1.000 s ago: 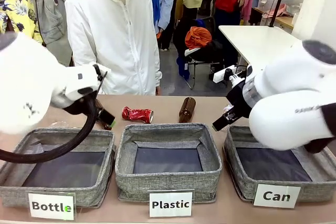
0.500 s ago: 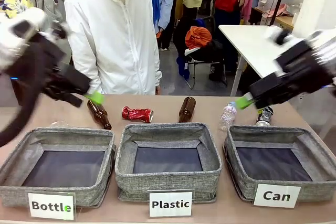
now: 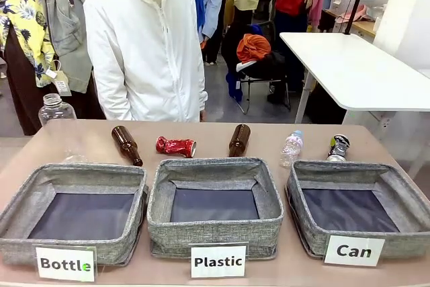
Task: Sort the can waste into the basket.
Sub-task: Pick up the can waste from the table and place it in the right Fabric basket.
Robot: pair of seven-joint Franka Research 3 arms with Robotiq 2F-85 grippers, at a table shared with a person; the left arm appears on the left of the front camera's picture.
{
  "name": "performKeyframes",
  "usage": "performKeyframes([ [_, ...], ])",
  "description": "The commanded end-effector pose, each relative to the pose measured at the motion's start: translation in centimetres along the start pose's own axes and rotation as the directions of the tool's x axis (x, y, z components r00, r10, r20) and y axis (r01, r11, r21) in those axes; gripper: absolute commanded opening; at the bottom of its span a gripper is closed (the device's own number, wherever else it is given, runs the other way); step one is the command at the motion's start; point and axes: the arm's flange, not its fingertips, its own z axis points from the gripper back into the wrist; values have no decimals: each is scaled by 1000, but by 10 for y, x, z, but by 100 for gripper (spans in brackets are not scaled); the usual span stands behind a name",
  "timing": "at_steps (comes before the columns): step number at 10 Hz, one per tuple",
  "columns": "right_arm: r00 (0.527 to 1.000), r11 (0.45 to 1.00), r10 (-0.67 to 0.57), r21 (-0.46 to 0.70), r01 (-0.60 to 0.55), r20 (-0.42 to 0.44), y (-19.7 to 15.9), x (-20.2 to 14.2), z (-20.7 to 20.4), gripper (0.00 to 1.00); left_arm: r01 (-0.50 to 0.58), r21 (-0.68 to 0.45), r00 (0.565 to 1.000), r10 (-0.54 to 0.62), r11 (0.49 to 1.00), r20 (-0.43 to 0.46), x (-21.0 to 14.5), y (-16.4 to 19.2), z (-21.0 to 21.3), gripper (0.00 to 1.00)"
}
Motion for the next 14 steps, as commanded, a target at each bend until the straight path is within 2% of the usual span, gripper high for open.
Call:
performKeyframes([
  [1, 995, 994, -84, 72, 80, 57, -44, -36, -20, 100, -122, -70, 984, 130, 990, 125, -68, 51, -44, 100],
  [3, 980, 986, -142, 112, 127, 137, -68, -45, -5, 100, -226, -137, 950, 249, 964, 188, -80, 79, -50, 100],
  [4, 974, 984, -168, 85, 156, 155, -74, -46, -1, 100, -264, -127, 928, 288, 956, 238, -92, 73, -60, 100],
  [5, 958, 980, -195, 3, 199, 211, -75, -45, -3, 100, -228, -81, 958, 239, 970, 159, -5, 83, 20, 100],
  [6, 974, 981, -184, 81, 175, 130, -85, -20, 22, 100, -228, -81, 958, 239, 970, 159, -5, 83, 20, 100],
  [11, 974, 981, -184, 81, 175, 130, -85, -20, 22, 100, -254, -75, 953, 263, 964, 153, -5, 82, 19, 100],
  [12, 974, 981, -184, 81, 175, 130, -85, -20, 22, 100, -235, -1, 960, 232, 972, 157, -7, 77, 24, 100],
  [14, 974, 981, -184, 81, 175, 130, -85, -20, 22, 100, -145, 143, 989, 140, 979, 42, -7, 58, 16, 100],
])
